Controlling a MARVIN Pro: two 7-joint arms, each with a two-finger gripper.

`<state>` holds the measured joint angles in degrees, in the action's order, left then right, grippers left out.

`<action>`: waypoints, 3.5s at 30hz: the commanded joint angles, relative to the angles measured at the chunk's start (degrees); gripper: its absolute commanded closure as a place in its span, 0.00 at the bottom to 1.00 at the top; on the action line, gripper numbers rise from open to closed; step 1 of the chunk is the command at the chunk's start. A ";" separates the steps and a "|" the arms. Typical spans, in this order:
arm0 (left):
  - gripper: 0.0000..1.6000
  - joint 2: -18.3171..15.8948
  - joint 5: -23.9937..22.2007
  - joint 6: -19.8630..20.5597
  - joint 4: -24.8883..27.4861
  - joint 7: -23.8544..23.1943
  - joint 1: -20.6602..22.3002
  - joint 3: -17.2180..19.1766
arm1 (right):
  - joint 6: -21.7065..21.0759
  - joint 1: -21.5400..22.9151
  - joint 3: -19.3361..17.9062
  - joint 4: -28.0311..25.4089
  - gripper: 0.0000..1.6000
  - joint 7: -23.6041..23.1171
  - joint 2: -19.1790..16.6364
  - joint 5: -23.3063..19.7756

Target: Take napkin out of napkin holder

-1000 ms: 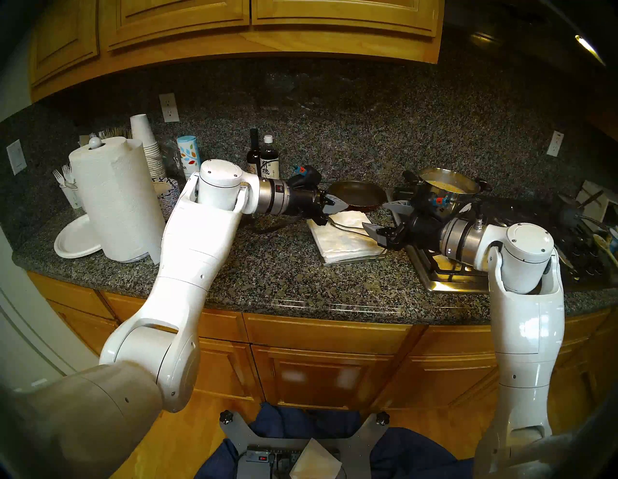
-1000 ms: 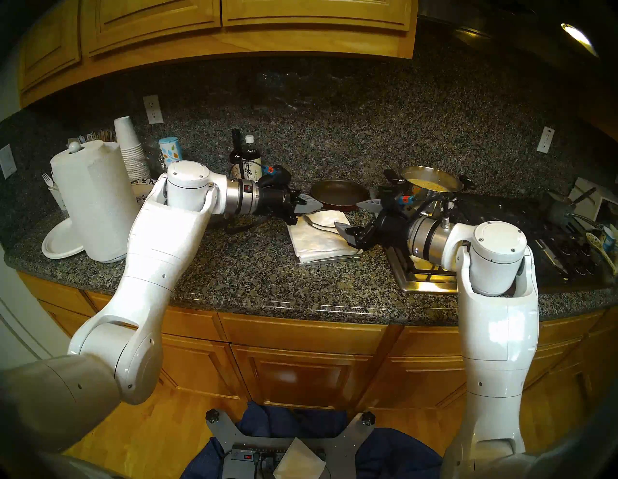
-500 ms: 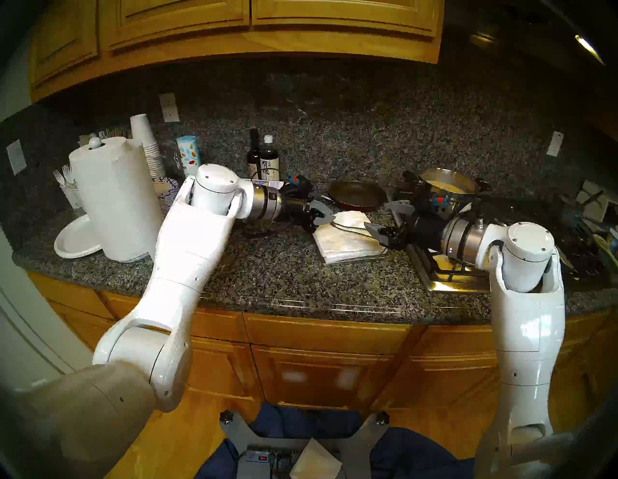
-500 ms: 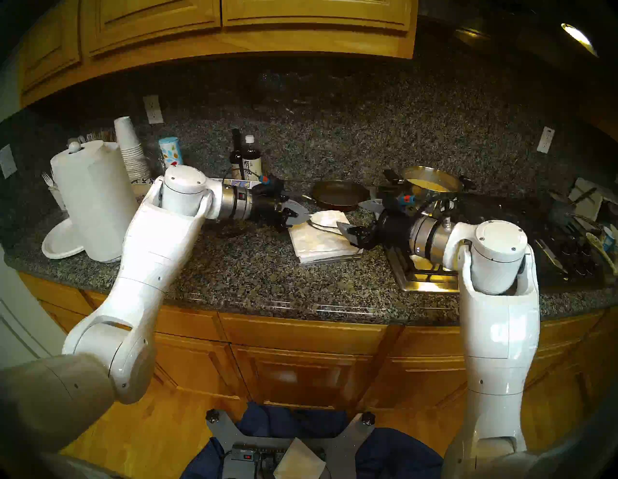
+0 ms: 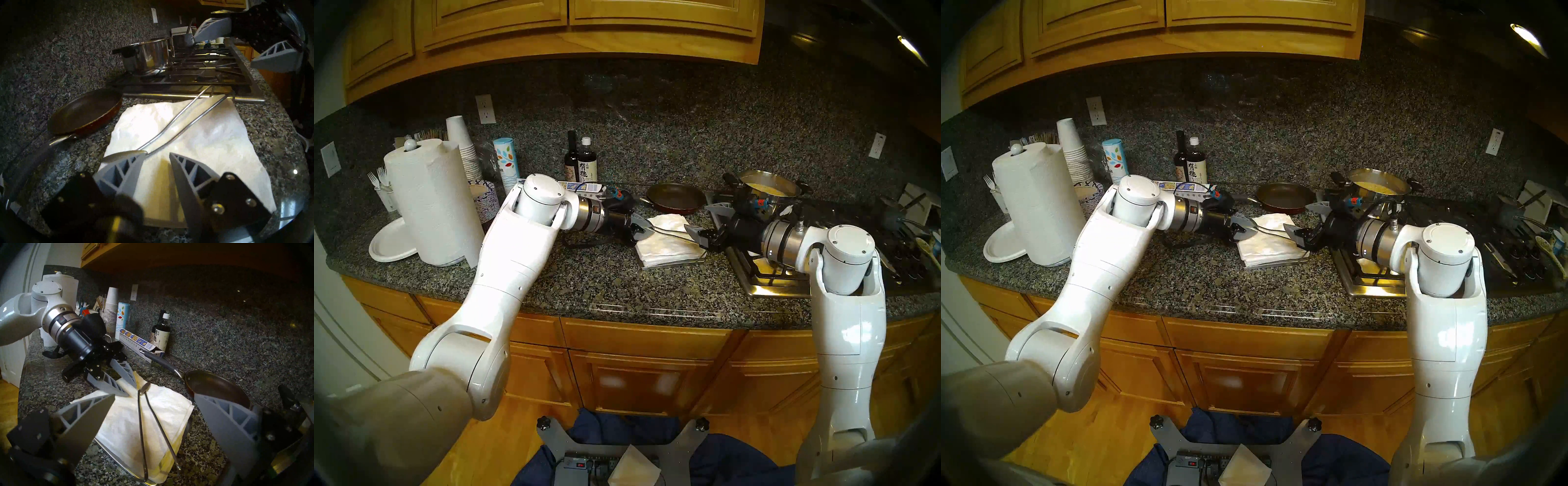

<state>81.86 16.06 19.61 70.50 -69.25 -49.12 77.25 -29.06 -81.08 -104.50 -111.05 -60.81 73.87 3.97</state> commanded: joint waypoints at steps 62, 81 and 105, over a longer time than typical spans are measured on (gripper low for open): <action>0.24 0.21 12.67 -5.74 8.91 3.98 4.77 -7.20 | -0.44 1.68 -0.73 -1.27 0.00 1.32 1.13 -0.41; 0.23 -0.38 15.95 -7.71 8.26 3.01 5.97 -9.15 | -0.50 1.29 -1.47 -1.57 0.00 1.26 1.28 -0.89; 0.22 1.06 20.58 -9.11 8.91 4.66 6.46 -11.33 | -0.34 0.90 -2.03 -1.48 0.00 1.29 1.39 -1.36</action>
<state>81.68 36.52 10.32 77.93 -65.63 -45.36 65.39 -29.61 -81.36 -106.29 -111.18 -59.46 75.30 3.03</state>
